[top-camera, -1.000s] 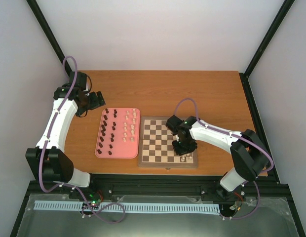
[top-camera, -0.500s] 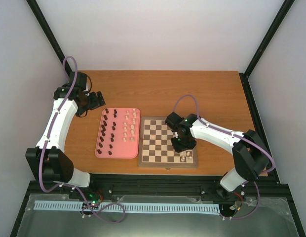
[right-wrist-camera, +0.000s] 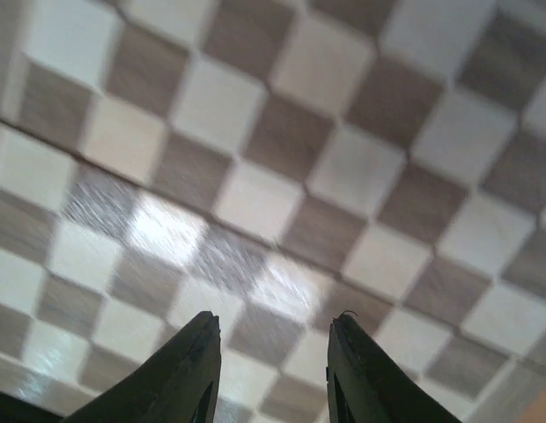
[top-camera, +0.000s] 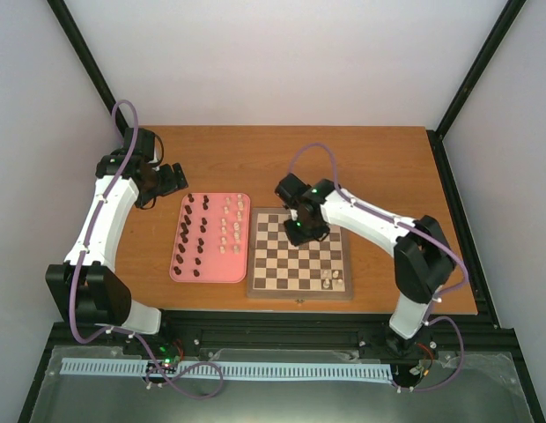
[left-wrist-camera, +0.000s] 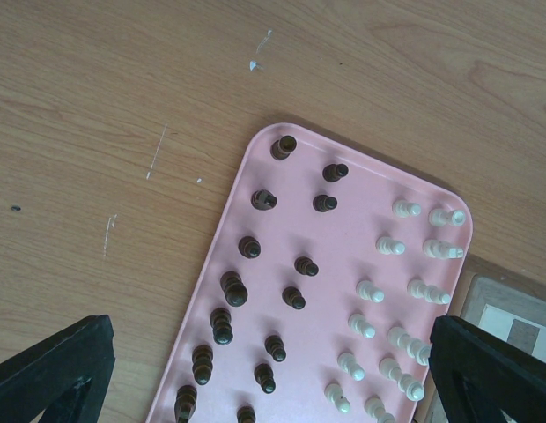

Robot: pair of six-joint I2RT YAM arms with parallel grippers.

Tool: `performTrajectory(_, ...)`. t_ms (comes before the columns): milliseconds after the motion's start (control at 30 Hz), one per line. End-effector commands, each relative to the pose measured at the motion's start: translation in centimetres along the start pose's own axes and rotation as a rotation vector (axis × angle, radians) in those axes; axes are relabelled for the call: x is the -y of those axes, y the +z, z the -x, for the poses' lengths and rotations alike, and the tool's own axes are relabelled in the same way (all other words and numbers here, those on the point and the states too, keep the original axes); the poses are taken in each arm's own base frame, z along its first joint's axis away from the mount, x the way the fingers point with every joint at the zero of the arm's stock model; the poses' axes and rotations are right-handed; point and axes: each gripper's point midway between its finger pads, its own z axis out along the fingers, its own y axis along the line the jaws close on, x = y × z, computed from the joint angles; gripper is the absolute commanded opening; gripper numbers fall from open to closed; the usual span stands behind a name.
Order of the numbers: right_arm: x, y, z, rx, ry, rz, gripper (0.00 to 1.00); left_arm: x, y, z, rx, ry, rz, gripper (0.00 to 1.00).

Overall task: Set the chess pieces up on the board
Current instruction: Pick up the chess piece from the storage box.

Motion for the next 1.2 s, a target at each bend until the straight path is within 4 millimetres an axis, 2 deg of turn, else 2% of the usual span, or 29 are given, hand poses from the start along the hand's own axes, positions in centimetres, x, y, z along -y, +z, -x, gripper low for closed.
performTrajectory(0,-3.7,-0.9,4.5,0.086,-0.092,0.052,0.35,0.5,-1.0,0.8,0.031,0.010,-0.014,1.00)
performTrajectory(67,-6.1,-1.4,6.3,0.118,-0.141,0.078,0.36,0.5,-1.0,0.9,0.031,0.012,-0.016,1.00)
performTrajectory(200,-10.1,-1.3,8.1,0.143,-0.218,0.114,0.36,0.3,-1.2,0.8,0.035,0.013,-0.011,1.00)
performTrajectory(467,-15.1,1.2,8.6,0.096,-0.296,0.178,0.38,0.4,-0.8,0.6,0.025,0.013,-0.011,1.00)
performTrajectory(633,-16.7,2.3,8.2,0.070,-0.320,0.196,0.38,0.5,-0.7,0.8,0.023,0.012,-0.012,1.00)
performTrajectory(867,-17.9,3.6,7.9,0.036,-0.339,0.218,0.38,0.5,-0.5,0.7,0.016,0.013,-0.011,1.00)
performTrajectory(1167,-18.3,5.1,7.4,-0.005,-0.353,0.206,0.38,0.3,-0.5,0.6,0.017,0.015,-0.005,1.00)
